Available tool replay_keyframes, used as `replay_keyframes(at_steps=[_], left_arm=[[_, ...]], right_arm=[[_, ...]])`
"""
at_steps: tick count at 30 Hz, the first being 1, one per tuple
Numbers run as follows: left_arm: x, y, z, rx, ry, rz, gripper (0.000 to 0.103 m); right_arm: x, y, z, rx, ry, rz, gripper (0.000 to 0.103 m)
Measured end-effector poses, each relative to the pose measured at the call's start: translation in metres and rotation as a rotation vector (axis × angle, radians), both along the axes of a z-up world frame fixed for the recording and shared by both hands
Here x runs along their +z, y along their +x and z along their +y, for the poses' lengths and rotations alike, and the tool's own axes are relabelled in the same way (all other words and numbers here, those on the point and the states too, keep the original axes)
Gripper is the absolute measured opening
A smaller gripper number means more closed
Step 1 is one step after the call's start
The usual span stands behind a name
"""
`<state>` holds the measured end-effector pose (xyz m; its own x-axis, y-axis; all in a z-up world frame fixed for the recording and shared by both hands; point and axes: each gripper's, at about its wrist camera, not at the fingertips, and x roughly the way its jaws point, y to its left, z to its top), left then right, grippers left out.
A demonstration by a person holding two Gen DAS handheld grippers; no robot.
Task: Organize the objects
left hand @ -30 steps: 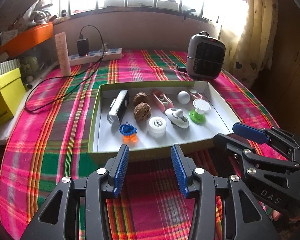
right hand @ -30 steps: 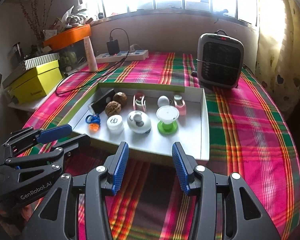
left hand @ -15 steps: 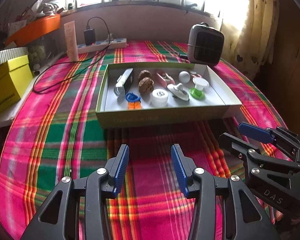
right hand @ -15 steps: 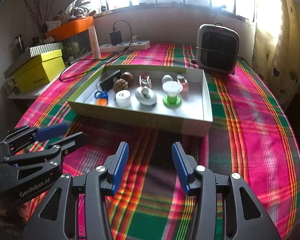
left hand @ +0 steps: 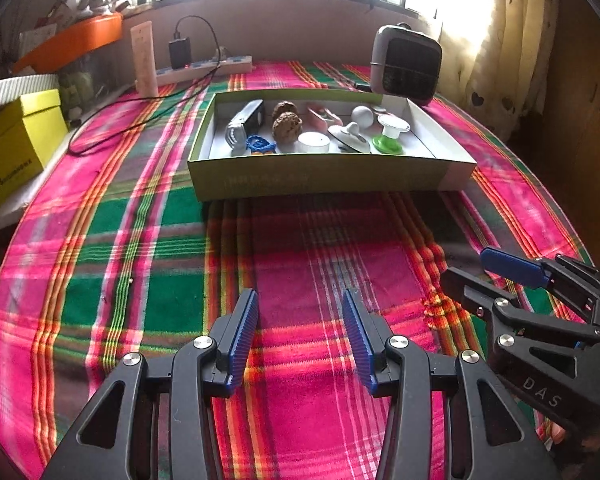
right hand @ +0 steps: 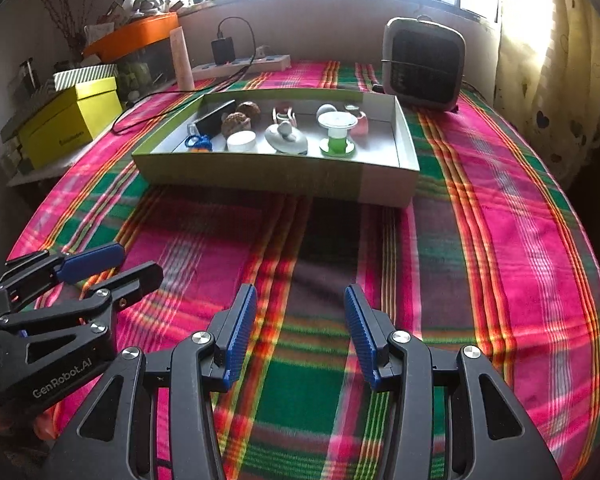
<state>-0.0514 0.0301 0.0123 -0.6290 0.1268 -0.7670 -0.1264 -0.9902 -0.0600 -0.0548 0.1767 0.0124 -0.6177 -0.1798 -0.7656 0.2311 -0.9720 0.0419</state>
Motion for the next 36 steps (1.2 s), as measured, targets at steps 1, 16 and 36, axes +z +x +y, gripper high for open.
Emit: replay_keyframes(at_steps=[1,16,36], left_arm=[[0.000,0.001,0.001,-0.003,0.000,0.001,0.043],[-0.002,0.019,0.003,0.048,-0.026,0.037,0.043],[-0.003,0.026,0.007,0.062,-0.050,0.049,0.047]], right_arm=[[0.000,0.002,0.000,0.000,0.002,0.000,0.047],[-0.004,0.020,0.002,-0.041,0.033,0.028,0.056],[-0.005,0.027,0.004,-0.066,0.037,0.048,0.056]])
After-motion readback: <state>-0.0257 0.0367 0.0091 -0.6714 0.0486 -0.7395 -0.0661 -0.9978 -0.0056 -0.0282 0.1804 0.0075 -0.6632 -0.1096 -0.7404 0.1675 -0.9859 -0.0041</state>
